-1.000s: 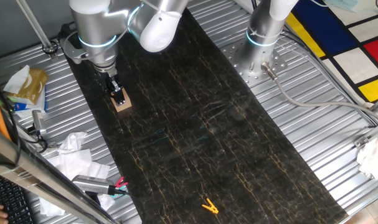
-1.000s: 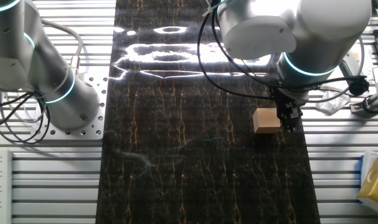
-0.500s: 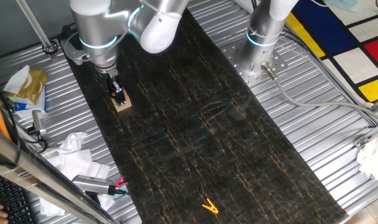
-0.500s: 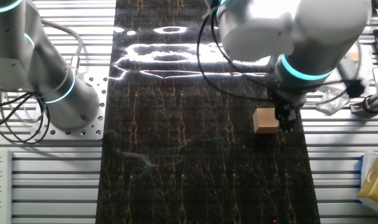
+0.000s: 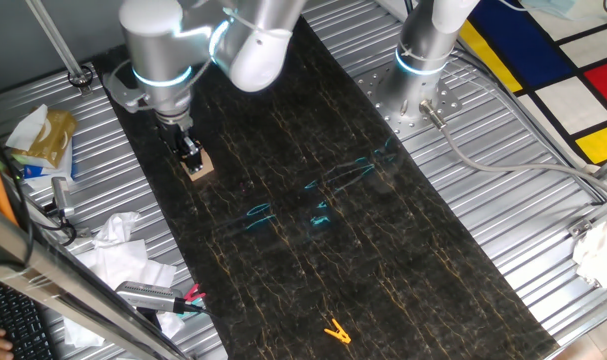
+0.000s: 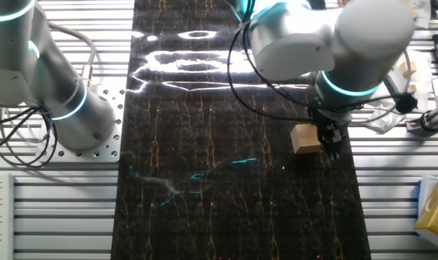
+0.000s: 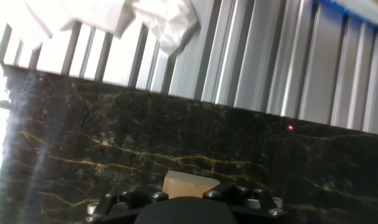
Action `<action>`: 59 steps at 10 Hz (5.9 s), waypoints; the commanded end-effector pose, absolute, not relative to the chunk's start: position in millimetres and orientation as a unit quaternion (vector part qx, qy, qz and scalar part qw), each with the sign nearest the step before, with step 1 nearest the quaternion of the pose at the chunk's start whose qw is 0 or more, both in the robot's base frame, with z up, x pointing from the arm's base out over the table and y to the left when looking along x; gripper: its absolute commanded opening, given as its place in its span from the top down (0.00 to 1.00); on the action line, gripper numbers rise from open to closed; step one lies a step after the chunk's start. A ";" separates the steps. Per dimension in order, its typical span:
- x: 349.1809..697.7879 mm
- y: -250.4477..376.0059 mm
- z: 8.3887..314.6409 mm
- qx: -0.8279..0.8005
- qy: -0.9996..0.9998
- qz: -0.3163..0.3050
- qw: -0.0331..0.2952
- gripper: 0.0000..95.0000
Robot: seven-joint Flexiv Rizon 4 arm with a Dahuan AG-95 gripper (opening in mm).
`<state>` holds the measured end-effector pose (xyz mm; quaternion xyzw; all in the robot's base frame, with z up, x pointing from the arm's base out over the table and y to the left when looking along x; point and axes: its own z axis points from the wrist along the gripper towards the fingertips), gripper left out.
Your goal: Hold a small block with the gripper and sweep it from left to right on the table
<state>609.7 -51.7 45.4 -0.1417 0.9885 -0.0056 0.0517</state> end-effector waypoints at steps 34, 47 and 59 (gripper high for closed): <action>618.4 -61.9 83.5 -0.119 0.992 0.008 0.043 0.40; 614.2 -65.4 83.9 -0.104 0.993 0.016 0.059 0.20; 610.2 -59.8 79.2 -0.095 0.993 0.015 0.067 0.20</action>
